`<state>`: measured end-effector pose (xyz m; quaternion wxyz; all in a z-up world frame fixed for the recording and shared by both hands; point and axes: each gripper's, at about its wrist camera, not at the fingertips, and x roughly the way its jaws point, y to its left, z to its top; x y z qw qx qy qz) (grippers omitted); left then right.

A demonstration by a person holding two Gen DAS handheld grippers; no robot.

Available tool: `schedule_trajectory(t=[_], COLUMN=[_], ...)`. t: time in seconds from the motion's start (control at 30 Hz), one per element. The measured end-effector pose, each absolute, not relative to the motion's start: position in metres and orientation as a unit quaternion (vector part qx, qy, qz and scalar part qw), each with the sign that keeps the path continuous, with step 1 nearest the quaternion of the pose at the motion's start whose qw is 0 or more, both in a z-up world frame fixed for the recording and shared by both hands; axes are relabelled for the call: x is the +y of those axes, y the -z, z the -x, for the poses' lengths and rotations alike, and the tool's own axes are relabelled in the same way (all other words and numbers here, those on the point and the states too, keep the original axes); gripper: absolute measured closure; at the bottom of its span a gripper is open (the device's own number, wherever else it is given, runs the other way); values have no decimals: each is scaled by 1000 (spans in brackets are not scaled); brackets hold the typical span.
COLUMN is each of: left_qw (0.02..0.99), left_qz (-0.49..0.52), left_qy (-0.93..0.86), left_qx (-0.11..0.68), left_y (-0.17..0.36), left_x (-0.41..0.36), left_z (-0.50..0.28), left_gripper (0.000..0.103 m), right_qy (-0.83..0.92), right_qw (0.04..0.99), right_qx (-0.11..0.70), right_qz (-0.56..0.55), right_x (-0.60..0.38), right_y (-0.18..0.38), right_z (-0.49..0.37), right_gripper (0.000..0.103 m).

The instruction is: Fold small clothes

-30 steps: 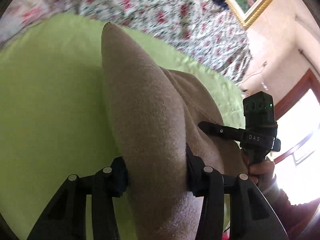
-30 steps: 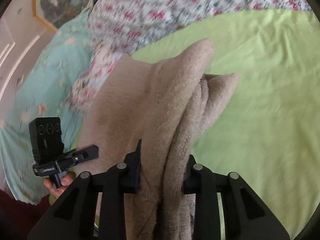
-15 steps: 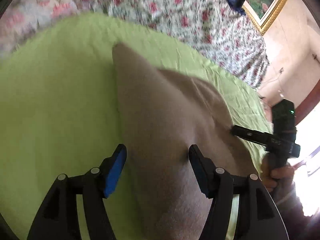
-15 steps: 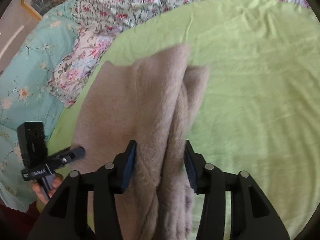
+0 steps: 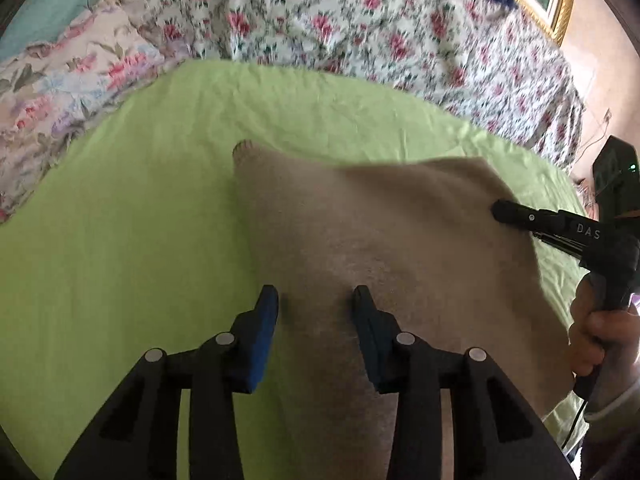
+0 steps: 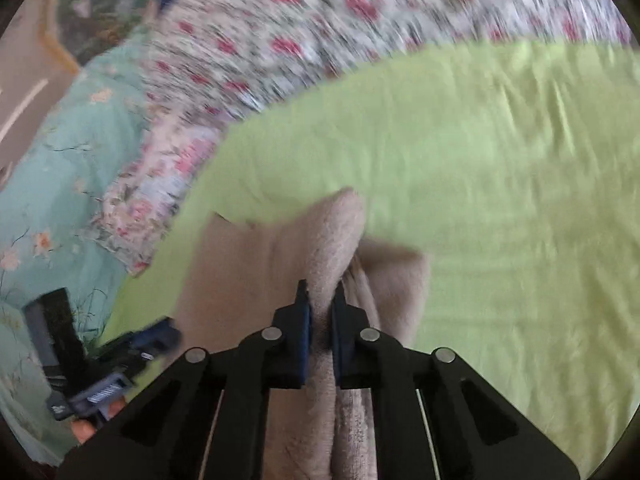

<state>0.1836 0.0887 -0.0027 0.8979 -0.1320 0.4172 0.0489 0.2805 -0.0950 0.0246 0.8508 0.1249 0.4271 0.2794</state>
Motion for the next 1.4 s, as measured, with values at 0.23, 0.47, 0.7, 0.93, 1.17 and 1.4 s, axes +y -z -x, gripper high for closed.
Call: schedule_trajectory(t=[0.23,0.47,0.7,0.93,1.17,1.4], left_qw=[897,911,905,895,899,891], left_qz=[106,140,150,120,124,110], left_qy=[-51,15,80,58,55,33], left_qx=[425,387,390,426,415,439], left_y=[8,-29,-30,16,-4,14], left_x=[85,88,62,53,54,41], left_z=[-187,-137,-92,-87,-68,-50], left_gripper=[62,66,66,75,74,74], right_qy=[-246,-265,-316,-248,-256,-238], right_qw=[838,856,826,831,848,849], right_qx=[472,424,446,491,461,472], right_qz=[-120,-136,-138,-85,-59,-7], right_x=[-100,-122,-107,-109,-109,-113], right_y=[9,-38,-31,21,-7,7], right_z=[-287,-241,-185,-181,-153,-119], right_gripper=[90,89,89,95,91,91])
